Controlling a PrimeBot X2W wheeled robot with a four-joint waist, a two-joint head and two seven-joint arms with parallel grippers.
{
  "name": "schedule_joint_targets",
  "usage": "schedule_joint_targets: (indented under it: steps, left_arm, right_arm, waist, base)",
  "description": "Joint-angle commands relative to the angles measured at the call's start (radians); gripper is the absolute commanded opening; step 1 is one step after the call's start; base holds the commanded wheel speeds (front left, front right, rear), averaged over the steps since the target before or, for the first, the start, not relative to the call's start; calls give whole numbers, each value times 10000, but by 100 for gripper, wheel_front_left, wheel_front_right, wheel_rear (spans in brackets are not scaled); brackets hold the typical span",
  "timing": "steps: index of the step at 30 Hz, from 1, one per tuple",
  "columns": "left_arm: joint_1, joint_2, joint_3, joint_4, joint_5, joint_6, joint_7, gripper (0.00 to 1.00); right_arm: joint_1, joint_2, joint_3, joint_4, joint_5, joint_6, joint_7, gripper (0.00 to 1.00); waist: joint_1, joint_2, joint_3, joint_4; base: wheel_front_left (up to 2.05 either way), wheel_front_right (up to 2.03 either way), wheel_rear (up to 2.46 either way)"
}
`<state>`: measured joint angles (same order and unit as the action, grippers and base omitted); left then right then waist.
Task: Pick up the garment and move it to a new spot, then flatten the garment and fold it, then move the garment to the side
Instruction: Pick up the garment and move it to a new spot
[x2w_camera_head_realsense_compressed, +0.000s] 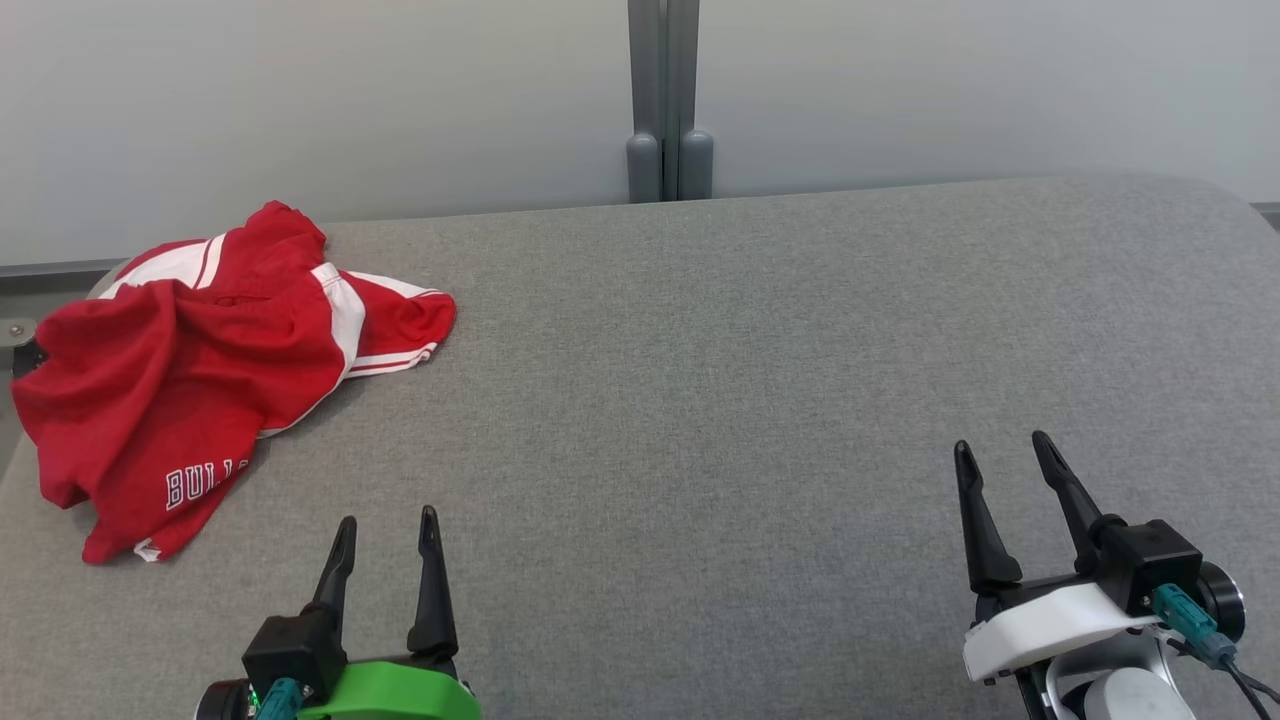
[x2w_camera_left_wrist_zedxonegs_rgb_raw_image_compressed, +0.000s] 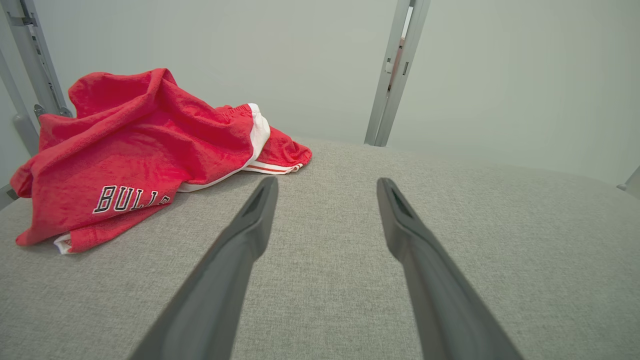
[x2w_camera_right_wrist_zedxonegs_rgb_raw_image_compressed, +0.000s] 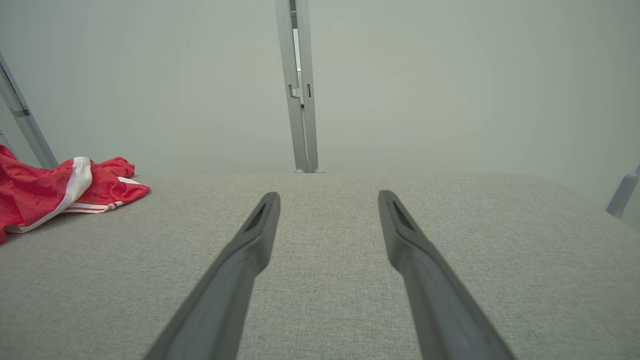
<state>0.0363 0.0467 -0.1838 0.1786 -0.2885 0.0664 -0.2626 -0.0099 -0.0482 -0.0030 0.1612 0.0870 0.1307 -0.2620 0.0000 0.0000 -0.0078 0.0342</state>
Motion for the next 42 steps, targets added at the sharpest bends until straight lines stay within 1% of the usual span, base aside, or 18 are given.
schedule_joint_targets:
  steps: [1, 4, 8, 20, 26, 30, 34, 42]
  left_arm:
    - [60, 66, 17, 29, -13, -8, -35, 100]
    - [4, 66, -32, 51, -13, -25, -35, 100]
    - [-67, 65, -46, 22, 40, -4, -26, 100]
    - [-201, 63, 211, -138, 178, -12, -24, 100]
    - [-184, 60, 323, -166, 214, -55, -24, 100]
    - [-198, 60, 305, -150, 230, -96, -24, 100]
    - [-218, 60, 322, -176, 216, -82, -24, 100]
    - [-155, 59, 401, -292, 117, -4, -24, 100]
  right_arm:
    - [78, -38, -34, -27, -17, 1, -46, 100]
    - [106, -37, -75, -74, -58, 1, -46, 100]
    - [123, -35, -68, -192, -71, 1, -41, 100]
    - [77, -34, 67, -267, 63, 1, -41, 100]
    - [13, -35, 114, -217, 93, -1, -41, 100]
    - [5, -35, 124, -185, 112, -1, -41, 100]
    - [-57, -38, 197, -170, 125, -1, -41, 100]
    - [-56, -38, 225, -224, 36, -1, -41, 100]
  waist:
    - [0, 0, 3, 33]
    - [0, 0, 18, 183]
    - [0, 0, 50, 616]
    - [0, 0, 84, 2817]
    - [0, 0, 39, 3618]
    - [0, 0, 35, 3986]
    - [0, 0, 63, 4203]
    - [0, 0, 213, 4264]
  base:
    - [0, 0, 0]
    - [0, 0, 0]
    - [0, 0, 0]
    - [0, 0, 0]
    - [0, 0, 0]
    - [0, 0, 0]
    - [0, 0, 0]
    - [0, 0, 0]
